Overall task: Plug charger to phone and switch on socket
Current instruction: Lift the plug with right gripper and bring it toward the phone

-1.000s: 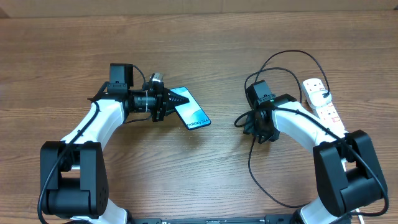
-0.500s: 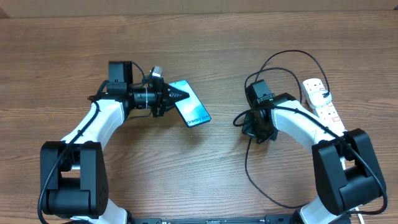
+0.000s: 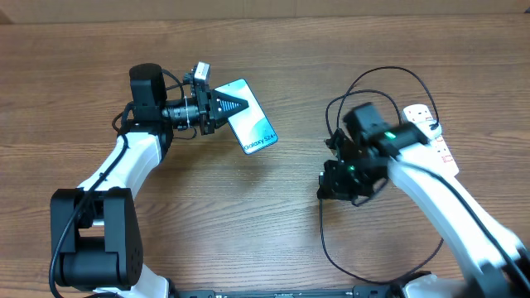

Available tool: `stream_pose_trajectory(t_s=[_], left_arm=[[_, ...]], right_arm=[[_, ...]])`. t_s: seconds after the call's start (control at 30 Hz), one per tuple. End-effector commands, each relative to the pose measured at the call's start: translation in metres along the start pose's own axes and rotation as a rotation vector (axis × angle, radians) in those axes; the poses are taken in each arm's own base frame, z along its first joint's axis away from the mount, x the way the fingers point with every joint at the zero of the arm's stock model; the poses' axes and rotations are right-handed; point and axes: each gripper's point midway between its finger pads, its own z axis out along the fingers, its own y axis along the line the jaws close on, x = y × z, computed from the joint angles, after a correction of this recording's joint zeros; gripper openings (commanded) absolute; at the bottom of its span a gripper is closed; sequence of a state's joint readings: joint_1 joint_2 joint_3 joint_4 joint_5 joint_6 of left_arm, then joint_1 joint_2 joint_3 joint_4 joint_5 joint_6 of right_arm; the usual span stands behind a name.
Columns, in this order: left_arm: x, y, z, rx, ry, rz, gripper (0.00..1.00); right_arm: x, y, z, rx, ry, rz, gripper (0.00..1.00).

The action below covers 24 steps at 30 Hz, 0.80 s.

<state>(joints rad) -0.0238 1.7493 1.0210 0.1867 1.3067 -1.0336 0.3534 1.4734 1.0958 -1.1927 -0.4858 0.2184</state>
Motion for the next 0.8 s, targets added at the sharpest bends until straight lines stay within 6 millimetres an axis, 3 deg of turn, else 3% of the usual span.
stream_pose_trajectory(t_s=[0.0, 0.1, 0.23, 0.53, 0.77], left_arm=[[0.005, -0.013, -0.002, 0.040, 0.042, 0.029, 0.04], [0.010, -0.026, 0.000, 0.081, 0.086, 0.103, 0.04], [0.020, -0.041, 0.005, 0.121, 0.143, 0.175, 0.04], [0.032, -0.049, 0.014, 0.154, 0.193, 0.330, 0.04], [0.051, -0.058, 0.016, 0.208, 0.282, 0.463, 0.04]], right_arm=[[0.017, 0.036, -0.035, -0.141, -0.083, -0.195, 0.04], [0.030, 0.052, -0.043, -0.214, -0.107, -0.247, 0.04], [0.036, 0.068, -0.038, -0.249, -0.106, -0.330, 0.04], [0.042, 0.104, -0.024, -0.286, -0.115, -0.535, 0.04], [0.033, 0.110, -0.010, -0.294, -0.099, -0.562, 0.04]])
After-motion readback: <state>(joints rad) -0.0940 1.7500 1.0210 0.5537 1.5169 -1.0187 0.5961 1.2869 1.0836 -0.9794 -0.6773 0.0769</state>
